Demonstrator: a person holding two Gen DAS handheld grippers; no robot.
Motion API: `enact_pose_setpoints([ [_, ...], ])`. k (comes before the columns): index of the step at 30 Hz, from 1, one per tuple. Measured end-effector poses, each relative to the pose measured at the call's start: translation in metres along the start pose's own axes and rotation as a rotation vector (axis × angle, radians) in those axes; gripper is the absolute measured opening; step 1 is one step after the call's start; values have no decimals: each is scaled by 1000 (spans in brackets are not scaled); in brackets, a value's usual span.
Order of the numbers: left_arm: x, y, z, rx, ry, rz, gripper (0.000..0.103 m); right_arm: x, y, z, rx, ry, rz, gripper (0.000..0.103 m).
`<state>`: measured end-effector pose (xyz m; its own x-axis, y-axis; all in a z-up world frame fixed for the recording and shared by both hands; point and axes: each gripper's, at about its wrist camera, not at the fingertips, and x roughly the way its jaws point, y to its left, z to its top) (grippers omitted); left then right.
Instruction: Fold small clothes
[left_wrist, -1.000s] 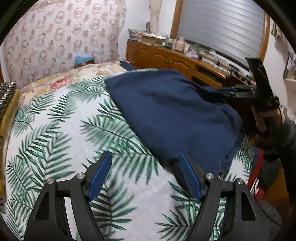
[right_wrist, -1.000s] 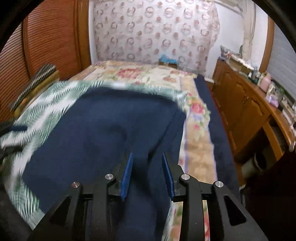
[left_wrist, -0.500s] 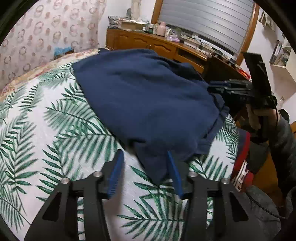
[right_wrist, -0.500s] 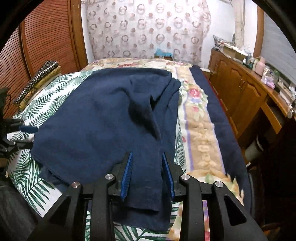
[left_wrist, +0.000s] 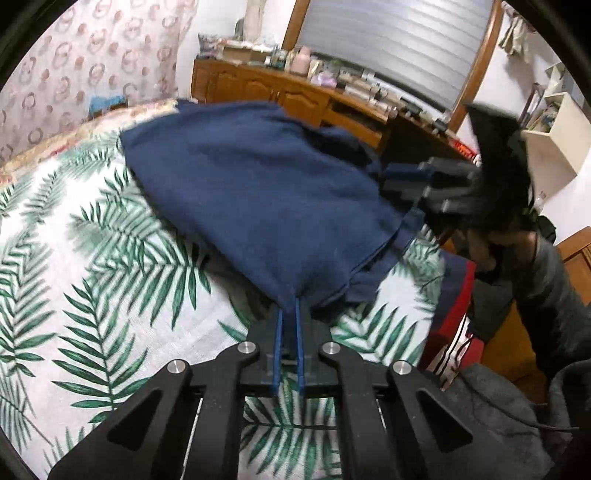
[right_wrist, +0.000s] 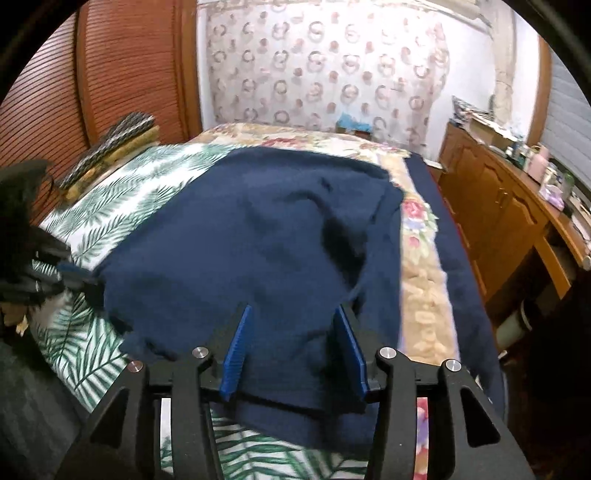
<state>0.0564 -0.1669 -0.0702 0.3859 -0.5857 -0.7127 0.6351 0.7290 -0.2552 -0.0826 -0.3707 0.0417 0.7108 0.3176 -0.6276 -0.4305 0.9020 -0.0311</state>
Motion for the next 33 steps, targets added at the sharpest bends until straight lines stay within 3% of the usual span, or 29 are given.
enact_pose_setpoints([
  [2, -11, -3, 6, -3, -33, -6, 6, 1, 6, -5, -13, 24, 21, 50],
  [5, -22, -6, 18, 6, -78, -7, 6, 0, 11, -11, -24, 43, 51, 65],
  [14, -28, -2, 52, 14, -138, -5, 6, 4, 17, -17, -105, 92, 105, 73],
  [23, -28, 2, 61, 14, -153, 16, 6, 8, -4, -10, -102, 102, -13, 73],
  [33, -31, 5, 59, 17, -164, 41, 6, 18, -12, -10, -111, 97, -59, 73],
])
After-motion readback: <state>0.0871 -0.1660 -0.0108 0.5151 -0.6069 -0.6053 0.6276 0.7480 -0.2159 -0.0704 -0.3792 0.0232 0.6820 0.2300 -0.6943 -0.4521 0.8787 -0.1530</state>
